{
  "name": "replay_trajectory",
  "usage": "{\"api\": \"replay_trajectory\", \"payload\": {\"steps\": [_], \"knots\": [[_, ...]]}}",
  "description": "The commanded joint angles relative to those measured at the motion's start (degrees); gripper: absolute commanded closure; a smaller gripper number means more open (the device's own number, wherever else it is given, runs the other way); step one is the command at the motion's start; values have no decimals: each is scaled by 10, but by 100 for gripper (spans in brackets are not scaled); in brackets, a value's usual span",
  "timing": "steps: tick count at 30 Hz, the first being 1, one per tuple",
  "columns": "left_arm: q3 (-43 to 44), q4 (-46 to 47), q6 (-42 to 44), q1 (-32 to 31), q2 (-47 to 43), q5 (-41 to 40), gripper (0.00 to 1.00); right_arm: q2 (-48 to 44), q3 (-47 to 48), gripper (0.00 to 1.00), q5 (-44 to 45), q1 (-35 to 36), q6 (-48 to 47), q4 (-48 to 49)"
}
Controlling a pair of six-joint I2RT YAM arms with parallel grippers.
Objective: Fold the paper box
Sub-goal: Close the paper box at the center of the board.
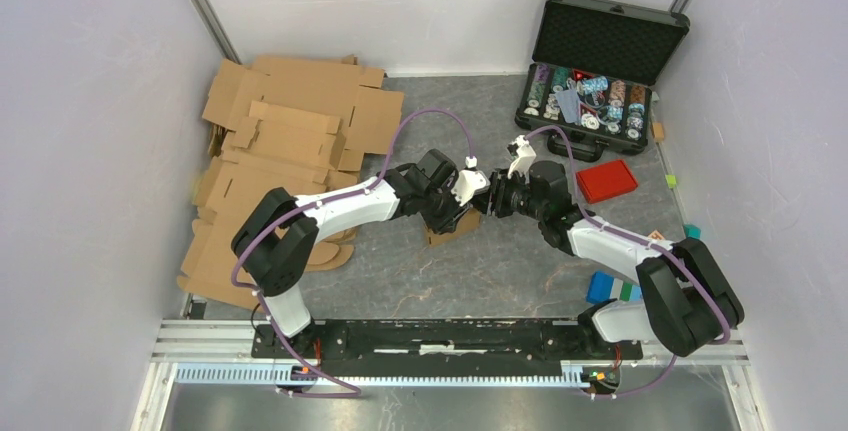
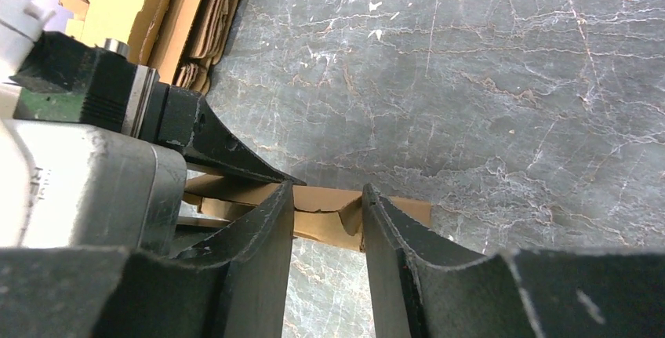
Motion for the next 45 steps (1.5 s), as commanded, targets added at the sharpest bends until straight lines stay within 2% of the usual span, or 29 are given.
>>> {"api": "replay_trajectory", "payload": {"steps": [1, 18, 45], "knots": [[6, -8, 18, -9, 28, 7, 91, -9, 25, 57, -36, 9, -4, -16], [8, -10, 17, -9, 32, 8, 92, -27, 31, 57, -50, 9, 22, -15], [10, -13, 20, -10, 31, 10, 92, -5, 31, 54, -54, 9, 65, 60]]}}
